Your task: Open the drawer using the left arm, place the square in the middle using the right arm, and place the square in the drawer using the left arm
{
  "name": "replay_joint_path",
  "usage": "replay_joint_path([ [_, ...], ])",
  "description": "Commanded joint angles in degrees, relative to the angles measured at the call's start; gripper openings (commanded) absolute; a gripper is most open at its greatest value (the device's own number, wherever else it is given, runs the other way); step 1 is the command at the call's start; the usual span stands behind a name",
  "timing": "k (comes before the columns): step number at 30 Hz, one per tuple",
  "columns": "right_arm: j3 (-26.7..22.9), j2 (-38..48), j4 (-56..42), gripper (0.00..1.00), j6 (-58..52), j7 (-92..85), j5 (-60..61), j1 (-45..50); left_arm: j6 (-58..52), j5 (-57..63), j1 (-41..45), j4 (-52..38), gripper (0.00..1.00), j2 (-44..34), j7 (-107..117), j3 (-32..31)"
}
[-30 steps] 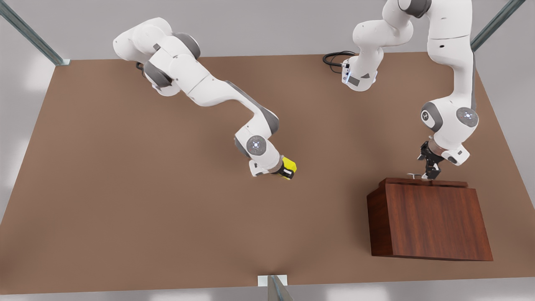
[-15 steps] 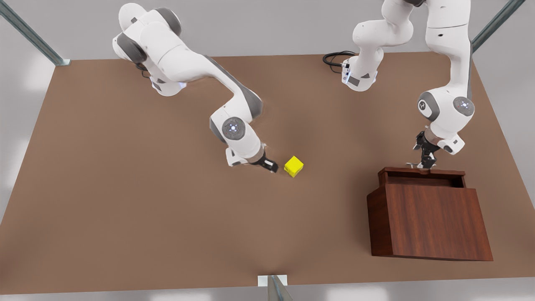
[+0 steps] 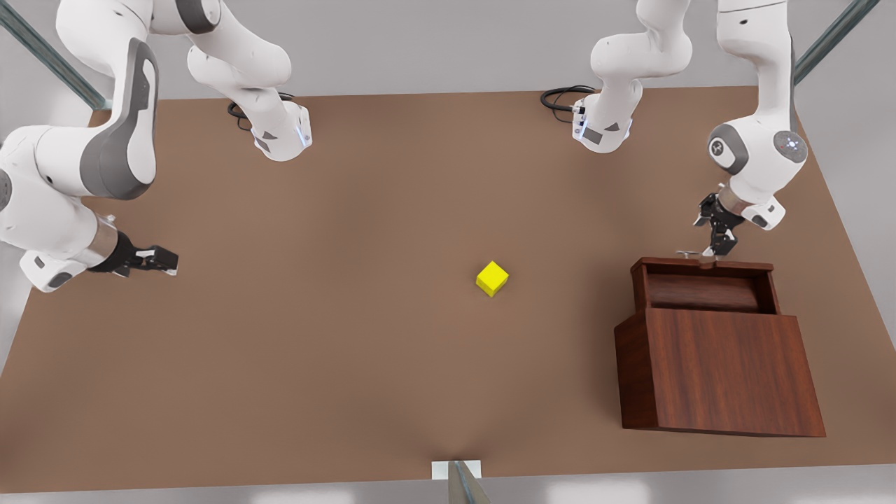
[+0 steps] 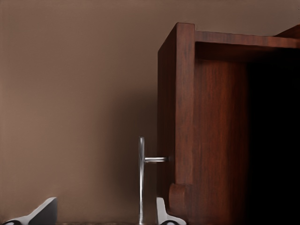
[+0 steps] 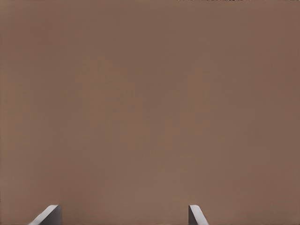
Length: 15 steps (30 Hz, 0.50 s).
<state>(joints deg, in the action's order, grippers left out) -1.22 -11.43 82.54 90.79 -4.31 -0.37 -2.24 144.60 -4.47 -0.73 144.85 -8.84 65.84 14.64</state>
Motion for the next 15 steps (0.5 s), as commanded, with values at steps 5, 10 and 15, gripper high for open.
replay_joint_path([
  [5,-0.1,0.0,0.0,1.00,0.0,0.1,0.1,-1.6,-8.8,2.1,4.5,-5.6,1.00,-5.9,-8.0,0.1],
  [10,-0.1,-0.5,-0.1,1.00,0.0,0.0,-0.1,-1.7,-31.6,1.5,14.7,-47.7,1.00,20.1,-27.6,-4.9],
  [15,-0.1,-0.5,-0.2,1.00,0.0,0.0,-0.1,-1.7,-36.8,1.9,15.6,-63.8,1.00,32.9,-56.0,-21.1],
])
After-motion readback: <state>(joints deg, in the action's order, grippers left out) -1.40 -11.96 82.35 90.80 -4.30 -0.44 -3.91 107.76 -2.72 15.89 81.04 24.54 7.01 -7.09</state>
